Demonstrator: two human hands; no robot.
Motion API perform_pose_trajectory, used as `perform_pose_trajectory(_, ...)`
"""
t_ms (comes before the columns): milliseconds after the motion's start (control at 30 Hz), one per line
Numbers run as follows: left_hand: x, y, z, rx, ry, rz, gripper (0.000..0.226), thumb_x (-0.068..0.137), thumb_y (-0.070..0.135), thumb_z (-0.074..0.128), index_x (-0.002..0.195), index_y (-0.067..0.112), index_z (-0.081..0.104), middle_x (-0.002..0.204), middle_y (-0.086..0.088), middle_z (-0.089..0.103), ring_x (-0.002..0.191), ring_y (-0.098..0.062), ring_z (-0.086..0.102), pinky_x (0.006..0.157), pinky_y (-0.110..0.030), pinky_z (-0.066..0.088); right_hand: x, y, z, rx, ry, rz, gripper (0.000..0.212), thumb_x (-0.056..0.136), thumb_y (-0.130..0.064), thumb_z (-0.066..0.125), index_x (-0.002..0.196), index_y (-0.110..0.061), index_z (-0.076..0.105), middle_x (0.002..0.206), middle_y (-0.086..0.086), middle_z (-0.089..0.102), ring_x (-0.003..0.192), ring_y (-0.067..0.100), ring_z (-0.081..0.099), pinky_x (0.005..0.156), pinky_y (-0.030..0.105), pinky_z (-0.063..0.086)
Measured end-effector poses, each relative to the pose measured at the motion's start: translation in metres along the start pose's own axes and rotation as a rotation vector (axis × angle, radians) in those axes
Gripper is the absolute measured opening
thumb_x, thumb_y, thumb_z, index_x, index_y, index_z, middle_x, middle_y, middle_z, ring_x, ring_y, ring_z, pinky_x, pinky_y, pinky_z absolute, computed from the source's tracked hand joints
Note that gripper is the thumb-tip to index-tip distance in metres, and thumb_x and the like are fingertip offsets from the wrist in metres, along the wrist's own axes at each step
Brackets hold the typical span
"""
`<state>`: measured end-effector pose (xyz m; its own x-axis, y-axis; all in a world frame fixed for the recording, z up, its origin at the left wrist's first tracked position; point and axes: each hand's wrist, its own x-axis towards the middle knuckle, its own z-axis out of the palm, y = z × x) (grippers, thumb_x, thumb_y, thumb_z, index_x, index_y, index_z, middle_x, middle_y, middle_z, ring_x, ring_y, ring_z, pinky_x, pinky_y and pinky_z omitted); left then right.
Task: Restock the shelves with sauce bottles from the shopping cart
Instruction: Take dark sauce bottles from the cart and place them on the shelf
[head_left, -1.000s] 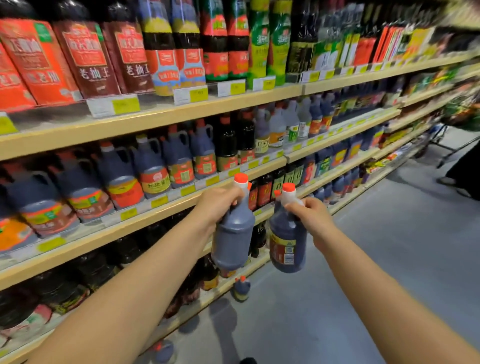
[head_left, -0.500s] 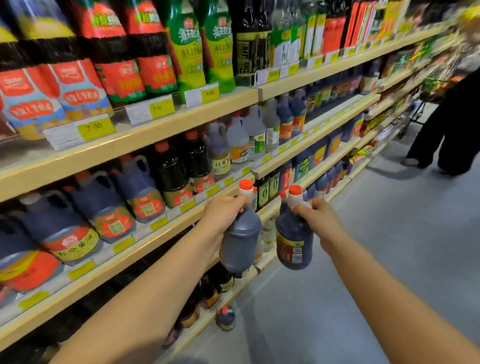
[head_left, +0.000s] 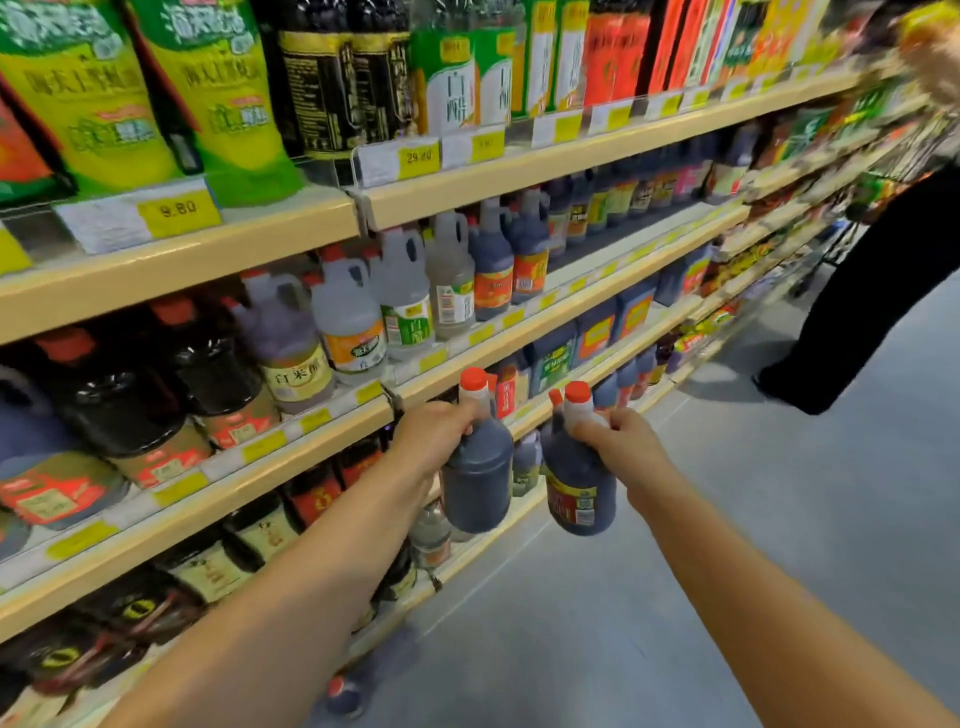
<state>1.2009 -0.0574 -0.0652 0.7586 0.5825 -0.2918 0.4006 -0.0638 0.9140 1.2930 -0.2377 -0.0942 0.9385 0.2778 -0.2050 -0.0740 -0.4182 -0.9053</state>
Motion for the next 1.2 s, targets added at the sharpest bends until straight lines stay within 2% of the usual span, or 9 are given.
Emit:
perform_pose_trajectory(67, 0.015, 0.009, 0.018, 0.024, -0.005, 0.000, 0.032, 0.081, 0.028, 0.063, 0.053, 0.018, 0.051, 0.054, 0.000, 0.050, 0.052, -0.015, 0.043, 0.053, -0.028, 0.030, 0.025, 0.000, -0.013, 0.013, 0.004, 0.003, 0.049, 0.083, -0.038, 0.066, 0.090, 0.009, 0.053, 0.087, 0.032, 0.057, 0.080, 0.032, 0.058, 0.071, 0.040, 0.047)
perform_pose_trajectory(200, 0.048, 0.032, 0.047, 0.094, -0.036, 0.012, 0.035, 0.082, 0.029, 0.060, 0.052, 0.016, 0.048, 0.053, -0.003, 0.050, 0.054, -0.019, 0.043, 0.059, -0.029, 0.031, 0.075, -0.002, -0.034, 0.023, -0.017, 0.047, 0.036, 0.083, -0.038, 0.067, 0.089, -0.005, 0.052, 0.083, 0.014, 0.055, 0.078, 0.020, 0.054, 0.070, 0.035, 0.046)
perform_pose_trajectory(433, 0.120, 0.063, 0.090, 0.101, -0.041, 0.023, 0.034, 0.077, 0.020, 0.062, 0.048, 0.015, 0.047, 0.048, 0.000, 0.045, 0.053, -0.018, 0.040, 0.056, -0.028, 0.029, 0.171, -0.008, -0.059, -0.002, -0.079, 0.048, 0.033, 0.078, -0.032, 0.071, 0.081, -0.010, 0.047, 0.085, 0.022, 0.056, 0.086, 0.032, 0.059, 0.070, 0.039, 0.045)
perform_pose_trajectory(567, 0.159, 0.083, 0.112, 0.099, -0.047, 0.032, 0.032, 0.071, 0.028, 0.065, 0.045, 0.016, 0.050, 0.043, 0.003, 0.046, 0.051, -0.017, 0.039, 0.055, -0.029, 0.028, 0.214, -0.025, -0.073, 0.028, -0.073, -0.001, 0.044, 0.061, -0.035, 0.074, 0.080, -0.011, 0.042, 0.079, 0.013, 0.044, 0.074, 0.021, 0.045, 0.061, 0.033, 0.033)
perform_pose_trajectory(700, 0.191, 0.106, 0.136, 0.050, -0.048, 0.034, 0.034, 0.069, 0.024, 0.066, 0.042, 0.017, 0.047, 0.035, 0.006, 0.040, 0.049, -0.014, 0.036, 0.054, -0.028, 0.027, 0.261, -0.038, -0.090, 0.090, 0.018, -0.116, 0.045, 0.074, -0.018, 0.077, 0.071, -0.015, 0.032, 0.071, 0.009, 0.032, 0.067, 0.018, 0.035, 0.058, 0.032, 0.024)
perform_pose_trajectory(800, 0.209, 0.119, 0.154, -0.009, -0.004, 0.031, 0.035, 0.067, 0.022, 0.066, 0.037, 0.016, 0.050, 0.041, 0.004, 0.043, 0.054, -0.017, 0.040, 0.059, -0.033, 0.030, 0.293, -0.049, -0.105, 0.114, 0.066, -0.205, 0.049, 0.074, -0.023, 0.079, 0.069, -0.016, 0.031, 0.068, 0.006, 0.030, 0.063, 0.017, 0.033, 0.056, 0.031, 0.025)
perform_pose_trajectory(967, 0.223, 0.137, 0.189, -0.015, 0.121, 0.010, 0.025, 0.053, 0.024, 0.062, 0.033, 0.016, 0.050, 0.037, 0.007, 0.042, 0.054, -0.016, 0.040, 0.053, -0.028, 0.029, 0.335, -0.061, -0.138, 0.136, 0.017, -0.358, 0.044, 0.076, -0.021, 0.078, 0.070, -0.013, 0.035, 0.067, 0.005, 0.035, 0.060, 0.014, 0.036, 0.045, 0.017, 0.026)
perform_pose_trajectory(1100, 0.219, 0.146, 0.212, -0.102, 0.243, -0.036, 0.023, 0.057, 0.021, 0.063, 0.044, 0.014, 0.045, 0.030, 0.007, 0.036, 0.039, -0.013, 0.032, 0.039, -0.019, 0.023, 0.359, -0.068, -0.157, 0.202, -0.075, -0.450, 0.043, 0.065, -0.026, 0.078, 0.074, -0.012, 0.038, 0.071, 0.010, 0.036, 0.065, 0.015, 0.036, 0.056, 0.029, 0.028)
perform_pose_trajectory(1200, 0.220, 0.149, 0.226, -0.186, 0.332, -0.026, 0.027, 0.065, 0.013, 0.065, 0.047, 0.013, 0.045, 0.034, 0.009, 0.038, 0.041, -0.013, 0.032, 0.037, -0.018, 0.024, 0.370, -0.074, -0.166, 0.279, -0.110, -0.534, 0.040, 0.063, -0.026, 0.070, 0.070, -0.016, 0.032, 0.066, 0.005, 0.029, 0.060, 0.012, 0.031, 0.053, 0.027, 0.026)
